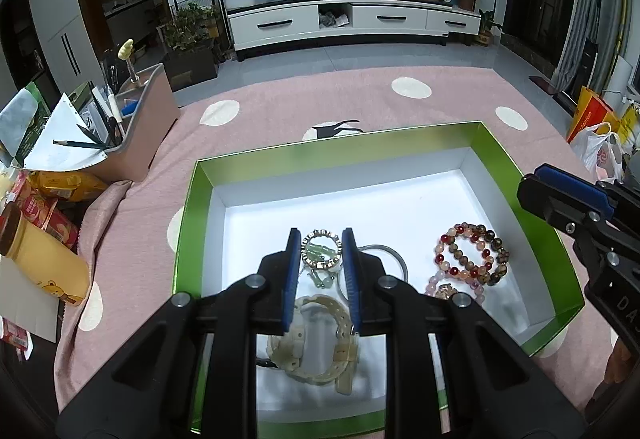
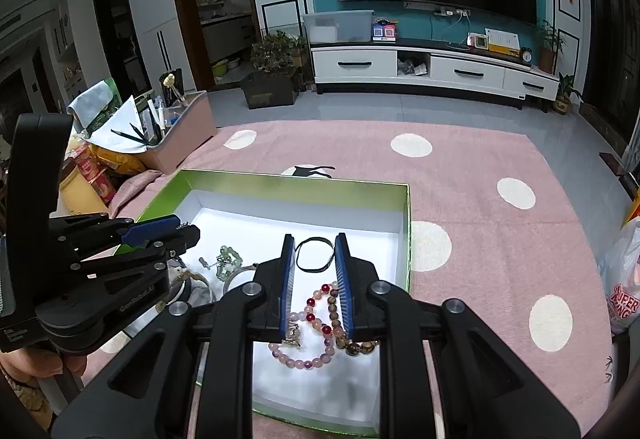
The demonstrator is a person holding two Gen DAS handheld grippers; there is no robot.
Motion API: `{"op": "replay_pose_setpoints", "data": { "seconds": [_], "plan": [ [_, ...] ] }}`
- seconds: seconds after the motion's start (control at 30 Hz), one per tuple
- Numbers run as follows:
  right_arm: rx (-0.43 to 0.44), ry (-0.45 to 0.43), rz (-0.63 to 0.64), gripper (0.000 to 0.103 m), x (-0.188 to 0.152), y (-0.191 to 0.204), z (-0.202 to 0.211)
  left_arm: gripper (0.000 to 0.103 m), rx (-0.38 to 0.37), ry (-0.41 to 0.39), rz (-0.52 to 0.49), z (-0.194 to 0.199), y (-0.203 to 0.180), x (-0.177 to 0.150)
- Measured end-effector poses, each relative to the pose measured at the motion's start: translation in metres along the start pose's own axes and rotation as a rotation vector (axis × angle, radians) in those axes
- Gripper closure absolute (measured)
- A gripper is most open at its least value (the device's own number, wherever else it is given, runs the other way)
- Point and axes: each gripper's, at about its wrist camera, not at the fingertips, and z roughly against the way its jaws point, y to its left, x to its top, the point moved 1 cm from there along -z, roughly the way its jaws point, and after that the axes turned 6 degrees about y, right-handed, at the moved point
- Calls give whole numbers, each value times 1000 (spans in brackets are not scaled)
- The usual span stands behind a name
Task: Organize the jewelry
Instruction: 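Carry both rings over the green box, then lower both rings into the box and open both tools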
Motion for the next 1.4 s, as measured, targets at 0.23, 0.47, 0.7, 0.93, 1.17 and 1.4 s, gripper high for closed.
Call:
{"op": "replay_pose_setpoints", "data": {
  "seconds": [0.23, 0.47, 0.7, 0.93, 1.17, 1.4],
  "plan": [
    [-4, 14, -6, 83, 0, -1, -9, 83, 3, 18, 5, -9, 1, 1],
    [-2, 30, -12, 83, 1, -1, -17, 83, 3, 44, 15, -18, 4, 2],
    [-3, 51, -11, 83, 1, -1, -25, 83, 3, 66, 15, -24, 4, 2],
    [-2, 81, -14, 83, 0, -2, -34, 83, 10, 86, 14, -31, 4, 2],
    [-3, 91, -14, 83, 0, -2, -38, 83, 13, 102, 10, -35, 4, 2],
    [-4, 93, -13, 83, 0, -1, -39, 83, 16, 116, 7, -39, 4, 2]
  ]
}}
